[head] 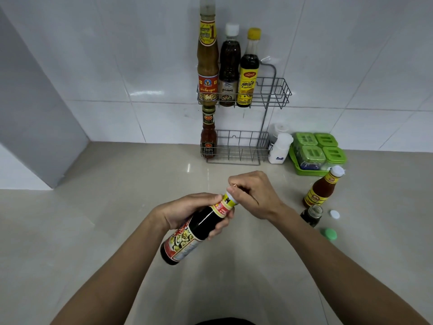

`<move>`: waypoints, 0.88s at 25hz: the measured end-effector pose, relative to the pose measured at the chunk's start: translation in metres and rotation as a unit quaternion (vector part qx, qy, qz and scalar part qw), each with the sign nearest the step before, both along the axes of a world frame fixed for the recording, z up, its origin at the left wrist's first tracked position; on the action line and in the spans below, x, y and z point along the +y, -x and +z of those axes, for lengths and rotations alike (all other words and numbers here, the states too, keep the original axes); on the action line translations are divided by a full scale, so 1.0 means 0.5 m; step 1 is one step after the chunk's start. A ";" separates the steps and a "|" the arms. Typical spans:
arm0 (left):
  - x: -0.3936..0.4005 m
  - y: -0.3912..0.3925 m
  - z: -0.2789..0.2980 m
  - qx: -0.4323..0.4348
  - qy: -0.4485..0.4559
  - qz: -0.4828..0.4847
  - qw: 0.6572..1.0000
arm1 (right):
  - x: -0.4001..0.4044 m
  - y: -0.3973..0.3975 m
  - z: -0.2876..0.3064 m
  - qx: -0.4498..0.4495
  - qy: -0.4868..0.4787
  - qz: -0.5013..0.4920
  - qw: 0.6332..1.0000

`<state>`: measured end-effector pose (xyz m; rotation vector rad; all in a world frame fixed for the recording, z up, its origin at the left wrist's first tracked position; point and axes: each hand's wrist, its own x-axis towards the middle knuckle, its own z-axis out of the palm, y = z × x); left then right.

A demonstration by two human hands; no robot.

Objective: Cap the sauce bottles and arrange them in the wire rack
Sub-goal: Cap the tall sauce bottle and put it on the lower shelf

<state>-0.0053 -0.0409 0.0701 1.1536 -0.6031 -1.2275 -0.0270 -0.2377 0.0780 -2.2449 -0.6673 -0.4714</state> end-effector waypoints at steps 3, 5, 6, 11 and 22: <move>-0.002 0.005 0.010 -0.076 -0.039 0.078 0.993 | 0.007 -0.006 -0.003 0.028 0.007 -0.084 0.996; -0.007 0.003 0.013 -0.203 -0.095 0.132 0.966 | 0.011 -0.006 -0.008 0.092 0.014 -0.136 0.986; -0.012 0.000 0.011 -0.285 -0.130 0.153 0.937 | 0.012 -0.008 -0.009 0.143 0.023 -0.167 0.975; -0.035 0.008 -0.032 -0.502 -0.245 0.214 0.801 | 0.014 -0.034 -0.017 0.312 0.094 -0.254 0.911; -0.017 -0.003 0.031 -0.105 -0.044 0.071 0.991 | -0.006 -0.013 0.020 0.023 0.007 -0.074 0.997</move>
